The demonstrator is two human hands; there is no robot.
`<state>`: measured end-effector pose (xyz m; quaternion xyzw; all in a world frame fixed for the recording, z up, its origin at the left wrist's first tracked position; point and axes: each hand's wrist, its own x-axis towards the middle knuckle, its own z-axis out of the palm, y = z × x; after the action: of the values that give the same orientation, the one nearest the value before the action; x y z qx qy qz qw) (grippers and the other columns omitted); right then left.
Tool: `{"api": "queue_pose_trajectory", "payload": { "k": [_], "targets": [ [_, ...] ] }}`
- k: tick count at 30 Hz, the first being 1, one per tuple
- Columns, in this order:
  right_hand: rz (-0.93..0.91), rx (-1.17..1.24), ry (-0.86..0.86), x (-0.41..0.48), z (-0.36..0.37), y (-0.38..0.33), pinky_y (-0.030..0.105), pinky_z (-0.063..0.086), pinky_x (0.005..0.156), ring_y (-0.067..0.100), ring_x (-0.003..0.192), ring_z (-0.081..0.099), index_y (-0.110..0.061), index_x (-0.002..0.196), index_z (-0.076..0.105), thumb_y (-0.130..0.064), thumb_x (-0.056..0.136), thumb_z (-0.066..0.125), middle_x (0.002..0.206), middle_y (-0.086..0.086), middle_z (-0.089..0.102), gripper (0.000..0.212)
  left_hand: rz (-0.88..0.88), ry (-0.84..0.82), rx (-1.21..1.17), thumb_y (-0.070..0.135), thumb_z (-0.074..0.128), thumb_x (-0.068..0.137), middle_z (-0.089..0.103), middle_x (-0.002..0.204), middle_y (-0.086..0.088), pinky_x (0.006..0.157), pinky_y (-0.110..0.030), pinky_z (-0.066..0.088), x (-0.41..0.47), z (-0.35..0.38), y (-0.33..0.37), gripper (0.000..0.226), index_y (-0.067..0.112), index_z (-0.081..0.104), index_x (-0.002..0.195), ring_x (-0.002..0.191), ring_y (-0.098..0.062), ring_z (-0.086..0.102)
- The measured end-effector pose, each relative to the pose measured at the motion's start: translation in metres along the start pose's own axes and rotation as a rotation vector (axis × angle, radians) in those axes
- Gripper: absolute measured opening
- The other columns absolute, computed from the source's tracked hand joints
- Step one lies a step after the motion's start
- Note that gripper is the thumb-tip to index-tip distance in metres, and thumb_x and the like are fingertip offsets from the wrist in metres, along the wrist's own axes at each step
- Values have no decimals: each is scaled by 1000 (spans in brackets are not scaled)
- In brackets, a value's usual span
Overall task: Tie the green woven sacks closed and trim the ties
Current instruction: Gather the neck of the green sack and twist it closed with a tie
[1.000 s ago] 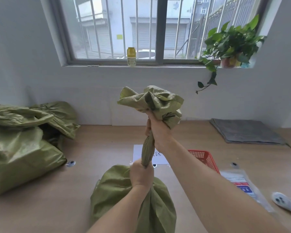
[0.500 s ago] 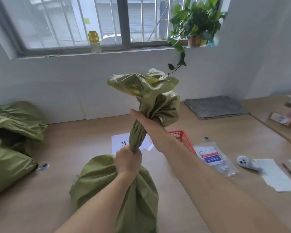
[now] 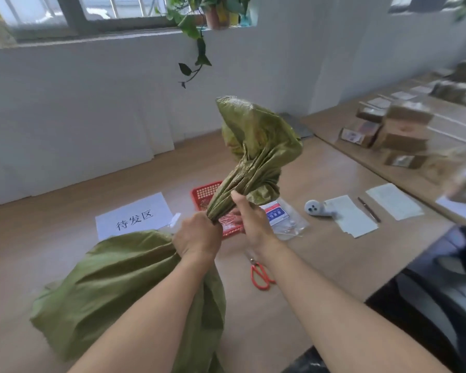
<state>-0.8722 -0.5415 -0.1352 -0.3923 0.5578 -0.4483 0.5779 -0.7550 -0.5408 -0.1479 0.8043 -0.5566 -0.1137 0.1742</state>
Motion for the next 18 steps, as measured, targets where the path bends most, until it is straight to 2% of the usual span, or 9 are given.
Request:
{"api": "queue_pose_trajectory", "payload": {
  "k": [1,3,6,7,8,10,13,16,18],
  "targets": [
    [23,-2,39,7,-12,5,11,46,52,-5,58,64,-22,83,67,-40,103,55,61,-18,70,29,-3,-8,14,33,47,95,48,67,-2,67,-34,50,3,9,10,25,18,61,80,70,-30,57],
    [83,-33,113,26,-30,17,17,43,54,3,64,62,-24,78,62,-38,105,47,69,-13,68,34,-17,-13,47,31,49,95,43,66,-2,68,-34,49,9,26,29,23,15,58,81,69,-29,55],
    [113,-105,158,55,-53,36,36,55,83,23,96,69,-18,90,71,-53,89,48,100,2,74,42,-31,-23,102,35,52,94,58,73,-5,66,-33,51,18,54,58,26,14,67,88,69,-29,59],
    [127,-146,160,64,-64,41,39,54,93,28,104,68,-15,95,72,-53,87,50,106,7,75,45,-41,-35,104,36,53,93,64,78,-6,68,-34,53,21,64,67,26,15,68,91,71,-30,62],
    [138,-201,154,73,-76,48,38,52,94,31,105,66,-14,95,72,-46,92,53,107,10,74,37,-56,-44,101,38,54,92,67,83,-8,71,-35,55,25,75,75,27,15,68,93,75,-32,65],
    [190,-265,159,95,-103,66,31,44,81,29,91,58,-16,81,64,-27,98,55,87,7,67,22,-72,-56,113,39,54,90,69,87,-8,75,-38,58,32,97,91,29,15,68,95,78,-33,67],
    [266,-295,180,122,-127,94,27,36,72,25,78,47,-17,65,51,-18,94,57,66,-2,50,30,-96,-68,131,40,55,92,66,86,-7,69,-35,53,41,125,105,29,15,69,99,76,-32,64],
    [304,-365,177,153,-145,115,27,40,72,30,82,56,-13,75,60,-17,92,57,80,9,64,18,-128,-87,153,40,55,92,67,90,-8,70,-36,51,52,152,117,32,13,69,102,79,-33,62],
    [332,-490,141,175,-159,130,29,44,77,35,102,66,-10,91,69,-14,95,53,104,18,73,17,-141,-99,165,40,55,92,68,93,-10,71,-36,48,60,168,122,32,13,69,103,83,-34,63]
  ]
}}
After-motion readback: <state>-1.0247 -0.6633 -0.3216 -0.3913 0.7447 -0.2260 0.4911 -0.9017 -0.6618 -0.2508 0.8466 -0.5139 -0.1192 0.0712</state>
